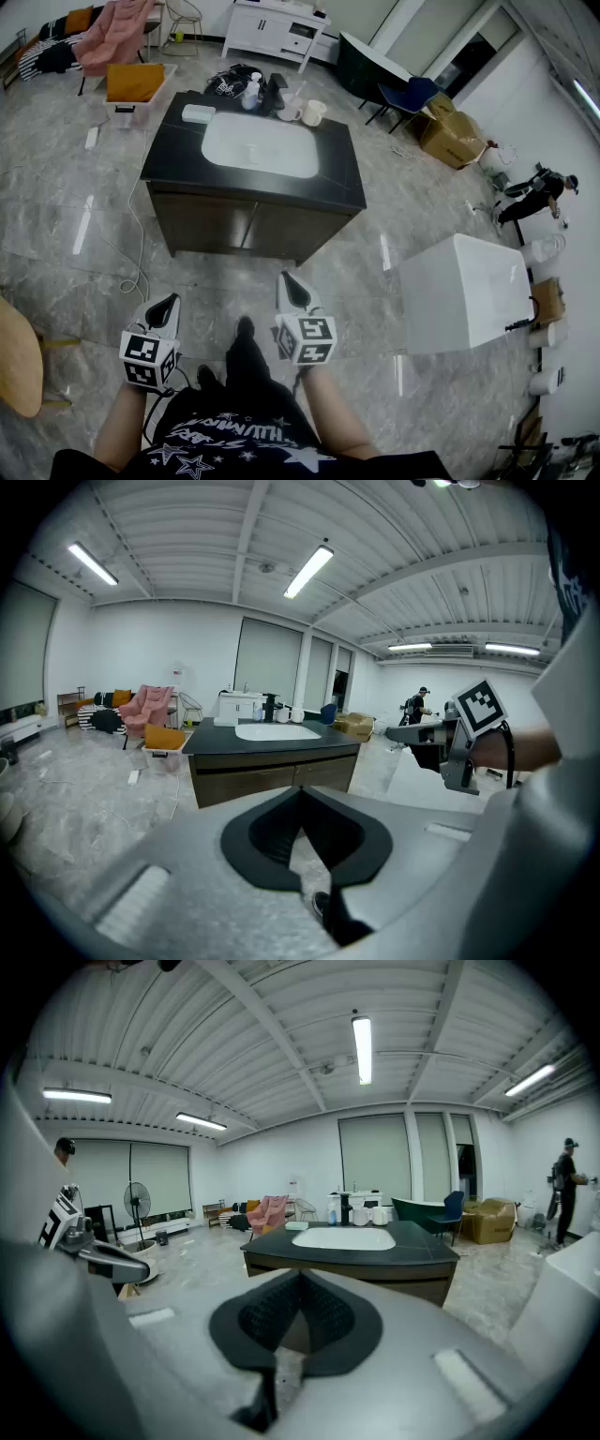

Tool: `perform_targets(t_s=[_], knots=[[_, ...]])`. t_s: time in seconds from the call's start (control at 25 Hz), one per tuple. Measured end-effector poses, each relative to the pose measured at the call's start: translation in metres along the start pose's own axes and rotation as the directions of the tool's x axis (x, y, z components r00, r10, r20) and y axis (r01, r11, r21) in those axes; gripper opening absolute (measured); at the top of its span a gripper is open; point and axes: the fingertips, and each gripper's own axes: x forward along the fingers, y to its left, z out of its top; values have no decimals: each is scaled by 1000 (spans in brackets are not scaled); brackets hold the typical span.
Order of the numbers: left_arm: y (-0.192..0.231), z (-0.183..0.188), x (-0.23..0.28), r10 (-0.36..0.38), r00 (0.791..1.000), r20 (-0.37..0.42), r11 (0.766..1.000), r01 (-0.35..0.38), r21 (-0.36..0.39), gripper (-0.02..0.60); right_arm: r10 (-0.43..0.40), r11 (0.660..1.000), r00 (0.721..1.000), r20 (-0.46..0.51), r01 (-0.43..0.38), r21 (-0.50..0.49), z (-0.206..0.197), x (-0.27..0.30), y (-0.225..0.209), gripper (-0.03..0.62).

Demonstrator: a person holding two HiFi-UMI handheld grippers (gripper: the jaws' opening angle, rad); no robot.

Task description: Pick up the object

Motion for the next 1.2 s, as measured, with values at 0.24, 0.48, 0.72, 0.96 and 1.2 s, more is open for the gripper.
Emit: perform_targets(t_s=[0.24,0.48,0.72,0.96,1.2], knots=[[7,-18,-9,9,1000,-4,1000,-9,-13,9,33,999,999,-3,-33,36,-18,2,11,3],[10,-23,-21,28,1000,-1,999,-28,-34,9,35,999,999,4,-35,32,-18,-1,18,3],[14,0,-20,12,999,53,999,-10,-52,9,-14,996,997,70,7,93,3,-7,3,3],[24,-1,6,40,999,25,997,-38,-68,9,21,991,997,80,-31,126,8,24,-21,134],[46,14,49,93,996,-12,992,-94,-85,9,100,982,994,44,-105,158,16,91,-40,246]])
